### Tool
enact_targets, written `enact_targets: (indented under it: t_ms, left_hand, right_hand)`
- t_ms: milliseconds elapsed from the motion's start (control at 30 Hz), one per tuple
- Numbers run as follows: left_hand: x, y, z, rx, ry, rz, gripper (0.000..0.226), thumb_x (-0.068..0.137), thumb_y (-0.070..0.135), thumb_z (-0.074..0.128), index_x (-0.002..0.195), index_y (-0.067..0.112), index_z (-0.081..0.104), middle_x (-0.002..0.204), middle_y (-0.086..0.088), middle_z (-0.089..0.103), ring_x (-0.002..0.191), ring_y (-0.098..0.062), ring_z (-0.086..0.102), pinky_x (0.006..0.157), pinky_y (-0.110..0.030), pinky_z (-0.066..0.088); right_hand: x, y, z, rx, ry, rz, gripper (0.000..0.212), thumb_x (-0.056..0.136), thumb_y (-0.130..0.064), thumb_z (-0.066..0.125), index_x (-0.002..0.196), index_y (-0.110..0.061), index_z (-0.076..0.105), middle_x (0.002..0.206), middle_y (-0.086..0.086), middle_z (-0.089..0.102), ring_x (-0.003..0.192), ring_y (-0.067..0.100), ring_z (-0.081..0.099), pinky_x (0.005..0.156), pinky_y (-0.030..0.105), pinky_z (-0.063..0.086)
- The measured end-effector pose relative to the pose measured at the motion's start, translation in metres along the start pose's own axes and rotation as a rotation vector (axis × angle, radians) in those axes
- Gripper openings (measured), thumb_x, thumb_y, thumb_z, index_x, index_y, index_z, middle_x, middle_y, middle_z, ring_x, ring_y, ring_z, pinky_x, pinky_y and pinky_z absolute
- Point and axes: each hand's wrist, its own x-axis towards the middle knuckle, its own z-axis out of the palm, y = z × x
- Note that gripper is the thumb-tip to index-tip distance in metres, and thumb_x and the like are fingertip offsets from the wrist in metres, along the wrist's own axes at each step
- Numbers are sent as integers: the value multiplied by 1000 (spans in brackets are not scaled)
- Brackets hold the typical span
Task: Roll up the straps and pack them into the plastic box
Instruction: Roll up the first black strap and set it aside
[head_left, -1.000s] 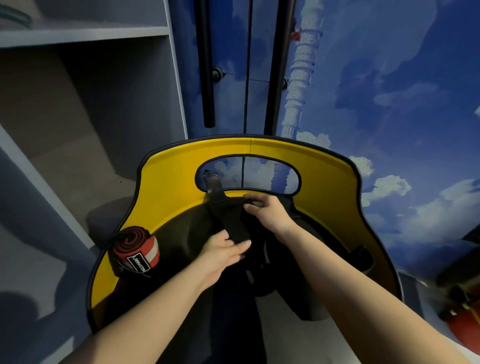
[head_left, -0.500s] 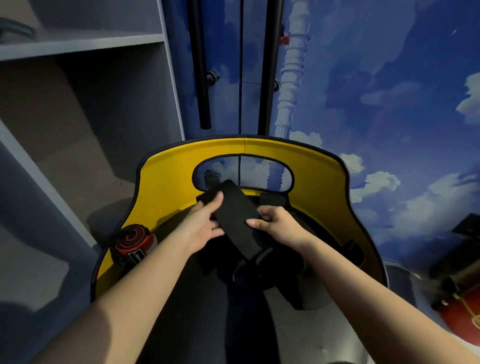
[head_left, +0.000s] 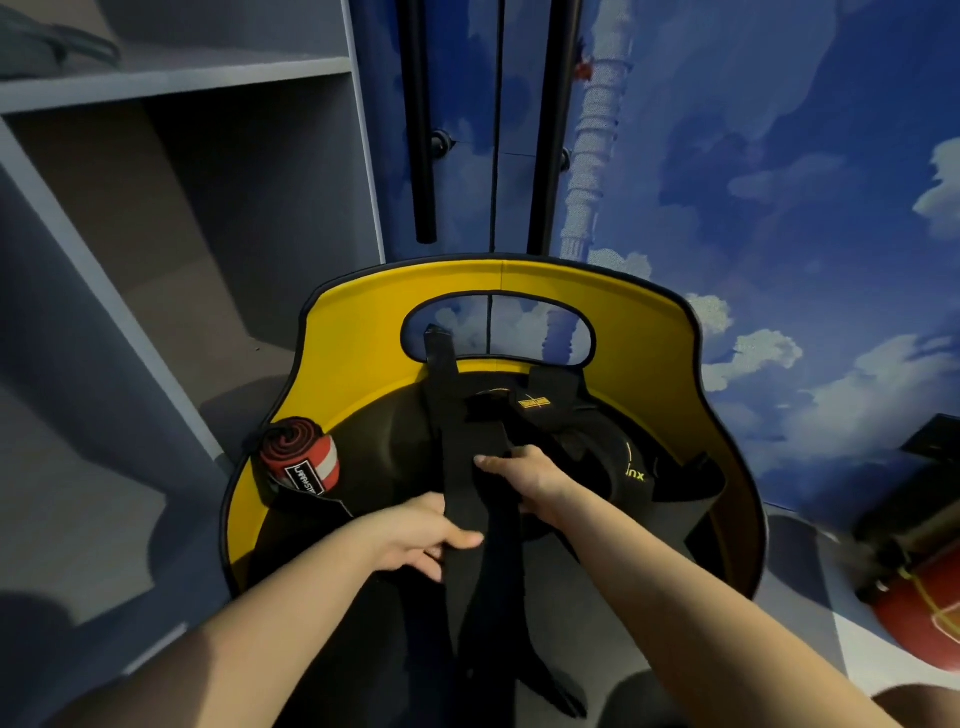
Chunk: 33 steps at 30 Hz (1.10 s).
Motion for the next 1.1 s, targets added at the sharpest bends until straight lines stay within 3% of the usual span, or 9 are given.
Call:
enact_targets:
  t_ms: [167, 367, 500, 600, 700, 867, 967, 1033, 1100]
  left_hand:
    - [4, -5, -14, -136, 335, 30, 66, 89, 46, 56, 140, 15, 29, 132, -16, 51, 108, -33, 61, 67, -36, 58]
    - [20, -4, -15, -84, 442, 65, 33, 92, 20, 58, 122, 12, 47, 123, -16, 56, 105, -30, 61, 56, -32, 53]
    - [21, -5, -16, 65, 298, -52, 22, 96, 15, 50, 116, 5, 47, 118, -16, 59, 103, -32, 62, 51, -30, 53]
    - [18, -4, -20, 152, 211, -114, 27, 98, 16, 48, 122, 4, 44, 107, -13, 59, 94, -27, 64, 49, -27, 54]
    - [17, -1, -28, 233, 189, -164, 40, 97, 17, 50, 132, 1, 39, 100, -13, 61, 78, -19, 66, 54, -29, 57]
    - [9, 10, -39, 315, 183, -222, 52, 94, 22, 55, 136, 1, 33, 95, -9, 59, 73, -14, 65, 63, -32, 58]
    - [9, 19, -40, 423, 382, -63, 65, 86, 33, 65, 138, 13, 31, 121, -9, 51, 94, -18, 60, 60, -30, 54]
    - [11, 26, -35, 520, 557, 177, 66, 83, 45, 64, 138, 28, 33, 136, -8, 40, 120, -25, 48, 83, -36, 51]
    - [10, 32, -22, 650, 536, 358, 63, 84, 50, 60, 139, 36, 35, 145, -4, 31, 134, -25, 33, 106, -38, 37]
  right_hand:
    - [-12, 12, 9, -31, -167, 55, 31, 92, -21, 60, 113, 0, 57, 94, 9, 65, 76, 17, 64, 65, 30, 55]
    - [-22, -14, -4, -488, 170, -145, 37, 91, -38, 58, 75, -5, 61, 69, 12, 67, 59, 28, 68, 58, 36, 59]
    - [-16, -22, -28, -1038, 556, -555, 28, 89, -32, 59, 104, -10, 64, 104, 12, 63, 100, 32, 57, 82, 35, 46]
    - [-7, -22, -45, -1288, 504, -479, 46, 89, -38, 57, 131, -20, 50, 129, 6, 51, 119, 30, 45, 96, 38, 36]
    - [-2, -17, -57, -1271, 453, -349, 38, 93, -29, 50, 132, -28, 49, 124, 8, 58, 114, 33, 54, 89, 37, 42]
    - [-4, -19, -64, -1110, 616, -412, 27, 98, -27, 42, 116, -20, 62, 104, 13, 67, 97, 37, 61, 66, 33, 40]
    - [-10, -23, -65, -1053, 698, -482, 28, 99, -28, 42, 118, -22, 61, 101, 11, 69, 93, 36, 63, 64, 33, 42]
    - [-15, -26, -65, -991, 745, -510, 28, 98, -30, 43, 118, -23, 61, 101, 11, 69, 93, 37, 62, 65, 34, 44]
    - [-20, -30, -64, -950, 790, -523, 27, 98, -31, 43, 116, -24, 62, 100, 10, 69, 93, 38, 62, 65, 34, 43]
